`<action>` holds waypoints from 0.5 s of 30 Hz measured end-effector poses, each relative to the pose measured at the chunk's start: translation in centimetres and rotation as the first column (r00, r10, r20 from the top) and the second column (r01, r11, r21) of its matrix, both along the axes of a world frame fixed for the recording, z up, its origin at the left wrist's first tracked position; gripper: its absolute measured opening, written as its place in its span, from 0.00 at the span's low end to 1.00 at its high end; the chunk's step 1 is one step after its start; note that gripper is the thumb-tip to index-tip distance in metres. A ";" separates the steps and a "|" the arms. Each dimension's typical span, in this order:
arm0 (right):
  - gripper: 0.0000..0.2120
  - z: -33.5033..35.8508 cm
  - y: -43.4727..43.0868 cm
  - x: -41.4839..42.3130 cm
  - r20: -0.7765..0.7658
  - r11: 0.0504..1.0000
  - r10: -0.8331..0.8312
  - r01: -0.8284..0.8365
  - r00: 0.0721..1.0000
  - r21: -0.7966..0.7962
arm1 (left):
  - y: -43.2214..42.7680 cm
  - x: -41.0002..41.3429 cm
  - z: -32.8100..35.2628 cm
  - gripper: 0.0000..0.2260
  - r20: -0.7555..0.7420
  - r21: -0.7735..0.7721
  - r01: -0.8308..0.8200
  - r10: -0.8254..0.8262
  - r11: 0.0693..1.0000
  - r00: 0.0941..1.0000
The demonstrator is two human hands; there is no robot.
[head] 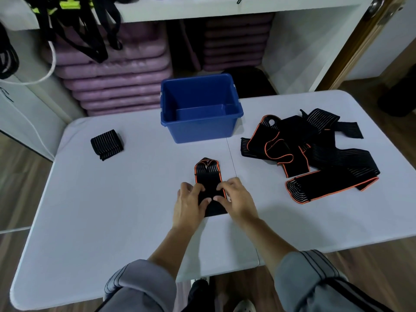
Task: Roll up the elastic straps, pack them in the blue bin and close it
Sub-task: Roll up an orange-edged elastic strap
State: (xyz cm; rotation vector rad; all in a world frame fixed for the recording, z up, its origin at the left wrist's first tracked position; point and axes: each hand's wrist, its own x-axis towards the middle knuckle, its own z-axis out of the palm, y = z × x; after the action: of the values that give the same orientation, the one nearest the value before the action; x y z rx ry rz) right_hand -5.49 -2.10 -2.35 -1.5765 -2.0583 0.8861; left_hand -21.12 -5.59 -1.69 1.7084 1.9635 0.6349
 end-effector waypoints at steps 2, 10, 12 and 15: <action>0.10 -0.1 -0.2 0.0 -0.008 0.999 0.051 -0.051 0.999 0.005 | -0.1 -0.4 -0.4 0.04 -0.016 0.067 0.109 -0.109 0.992 0.994; 0.29 -0.9 -0.7 3.2 0.024 0.933 0.360 -0.360 0.933 -0.006 | -1.9 -2.8 -1.9 0.26 -0.008 0.003 0.356 -0.356 0.935 0.934; 0.30 -0.9 -0.7 3.0 0.000 0.944 0.330 -0.330 0.944 0.005 | -1.5 -2.7 -1.8 0.26 -0.001 -0.014 0.347 -0.347 0.938 0.938; 0.27 0.3 -0.5 2.3 -0.102 0.964 0.215 -0.228 0.971 -0.139 | -1.1 -2.7 -1.0 0.26 0.128 -0.041 0.242 -0.235 0.969 0.963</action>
State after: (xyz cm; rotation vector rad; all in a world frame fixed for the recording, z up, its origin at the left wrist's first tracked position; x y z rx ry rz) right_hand -3.15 -2.64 -2.05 -1.3699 -2.1796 1.1937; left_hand -23.80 -6.65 -2.71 1.7916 1.6441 0.5763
